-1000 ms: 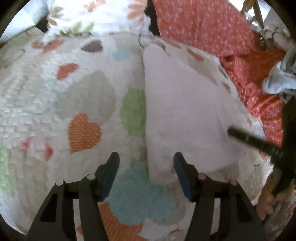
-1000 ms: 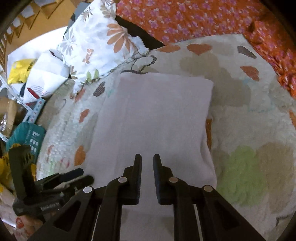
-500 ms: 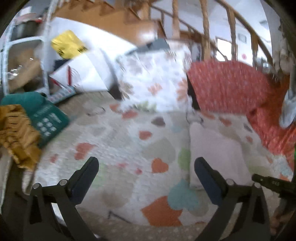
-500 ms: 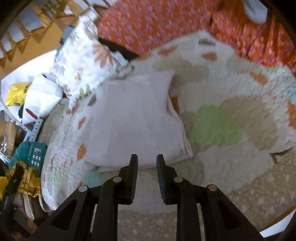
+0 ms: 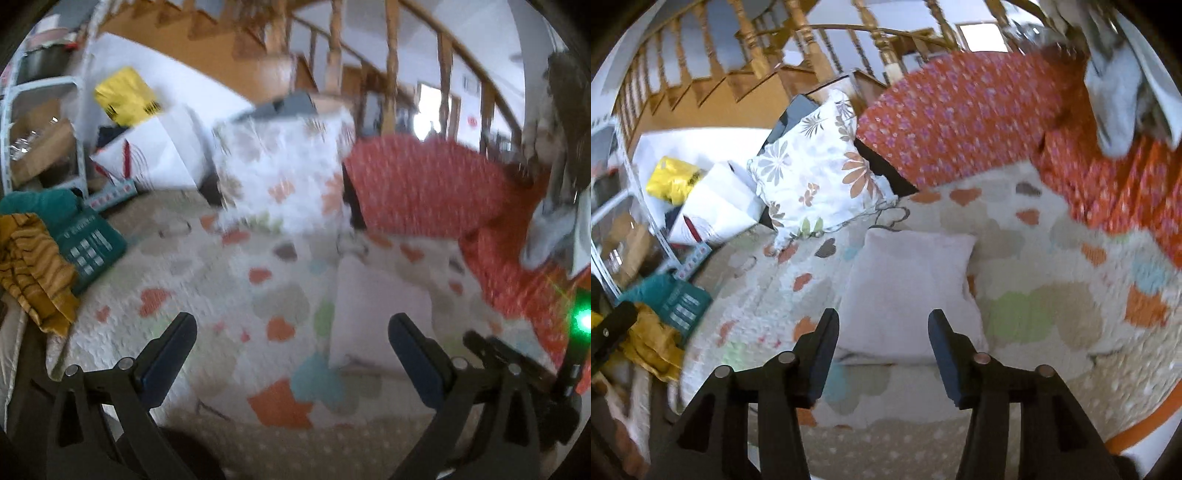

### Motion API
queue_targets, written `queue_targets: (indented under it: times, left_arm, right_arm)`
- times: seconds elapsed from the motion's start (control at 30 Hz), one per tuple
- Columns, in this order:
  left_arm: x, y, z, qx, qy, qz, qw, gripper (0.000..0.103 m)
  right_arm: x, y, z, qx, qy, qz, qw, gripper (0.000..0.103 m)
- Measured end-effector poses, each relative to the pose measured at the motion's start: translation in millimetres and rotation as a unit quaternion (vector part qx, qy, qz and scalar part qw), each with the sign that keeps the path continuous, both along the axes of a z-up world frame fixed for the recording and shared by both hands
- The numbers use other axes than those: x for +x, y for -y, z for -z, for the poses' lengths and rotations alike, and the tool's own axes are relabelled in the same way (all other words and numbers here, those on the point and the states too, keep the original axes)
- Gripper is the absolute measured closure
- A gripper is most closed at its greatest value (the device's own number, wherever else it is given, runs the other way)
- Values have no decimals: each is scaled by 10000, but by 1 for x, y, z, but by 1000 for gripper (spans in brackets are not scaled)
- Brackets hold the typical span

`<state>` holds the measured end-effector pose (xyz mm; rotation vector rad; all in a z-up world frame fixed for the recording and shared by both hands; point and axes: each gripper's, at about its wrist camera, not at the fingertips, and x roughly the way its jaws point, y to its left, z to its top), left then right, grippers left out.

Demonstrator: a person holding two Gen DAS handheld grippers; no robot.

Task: Fold small clothes

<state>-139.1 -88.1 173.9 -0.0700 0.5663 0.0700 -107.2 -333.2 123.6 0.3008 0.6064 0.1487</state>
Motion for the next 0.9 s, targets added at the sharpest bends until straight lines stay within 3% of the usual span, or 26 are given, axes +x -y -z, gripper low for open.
queue_targets:
  times: [0.1,0.3,0.43,0.7,0.9]
  left_arm:
    - [18,15,19,328,-472,-68,9983,0]
    - [44,39,53,510,-1106,-146,9925,0]
    - [59,50,65,568,-1327,-198,9893,0]
    - [74,52,68,684,-1364,-362,9876,0]
    - [85,47,74,485,-1471,-357,9873,0]
  right_arm:
    - [13,7,28,-255,-175,216,9993,47]
    - [41,45,83,202,-970,457,9940,47]
    - [49,58,94,352,-1067,554,9921,47]
    - [58,45,101,-220,-898,563,9941,47]
    - [59,39,106,-556,-922,598,9924,47]
